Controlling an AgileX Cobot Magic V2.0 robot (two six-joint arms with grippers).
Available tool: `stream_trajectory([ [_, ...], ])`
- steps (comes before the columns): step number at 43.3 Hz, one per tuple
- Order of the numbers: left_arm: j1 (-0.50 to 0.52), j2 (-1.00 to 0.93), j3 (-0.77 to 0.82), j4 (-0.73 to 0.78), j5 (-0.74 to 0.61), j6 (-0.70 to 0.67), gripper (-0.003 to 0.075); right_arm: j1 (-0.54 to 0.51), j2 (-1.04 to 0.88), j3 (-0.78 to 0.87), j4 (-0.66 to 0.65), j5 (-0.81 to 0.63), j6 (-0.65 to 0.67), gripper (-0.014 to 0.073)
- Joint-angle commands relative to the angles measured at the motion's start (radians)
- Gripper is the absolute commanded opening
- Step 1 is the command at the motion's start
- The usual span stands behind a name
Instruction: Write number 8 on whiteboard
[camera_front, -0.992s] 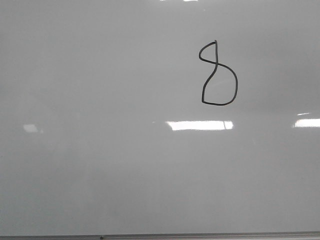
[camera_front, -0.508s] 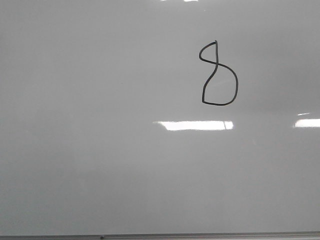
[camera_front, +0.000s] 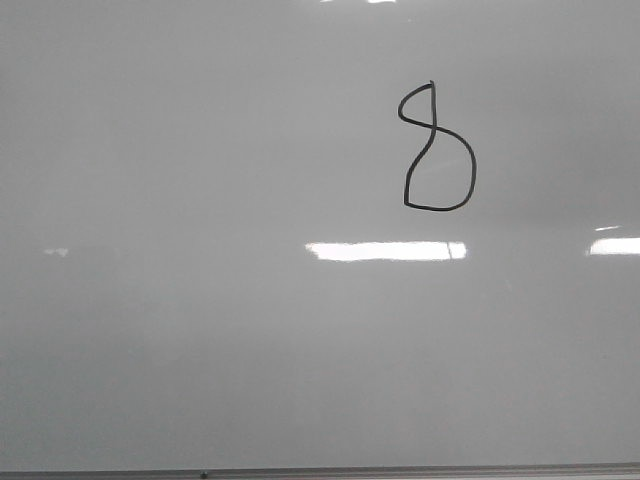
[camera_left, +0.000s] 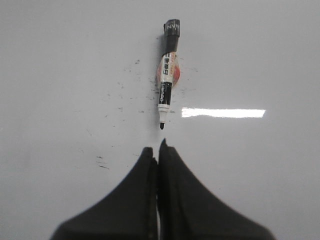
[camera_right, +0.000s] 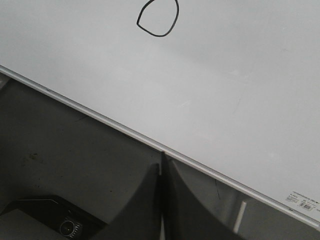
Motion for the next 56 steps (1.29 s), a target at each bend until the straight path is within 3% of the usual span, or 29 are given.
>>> stream_trajectory([
  [1,-0.003,-0.016,-0.009,0.02,-0.129,-0.038,-0.0021,-0.006,0.002,-0.026,-0.014,-0.055,0.0,-0.0106],
  [5,-0.003,-0.016,0.02,0.018,-0.201,-0.038,-0.0021,-0.006,0.002,-0.026,-0.014,-0.055,0.0,-0.0106],
  [24,-0.029,-0.016,0.021,-0.003,-0.208,-0.01,-0.0021,-0.006,0.002,-0.026,-0.014,-0.055,0.0,-0.0106],
  [30,-0.029,-0.016,0.021,-0.06,-0.215,0.063,-0.0021,-0.006,0.002,-0.026,-0.014,-0.055,0.0,-0.0106],
  [56,-0.029,-0.014,0.021,-0.06,-0.224,0.064,-0.0021,-0.006,0.002,-0.026,-0.014,-0.055,0.0,-0.0106],
])
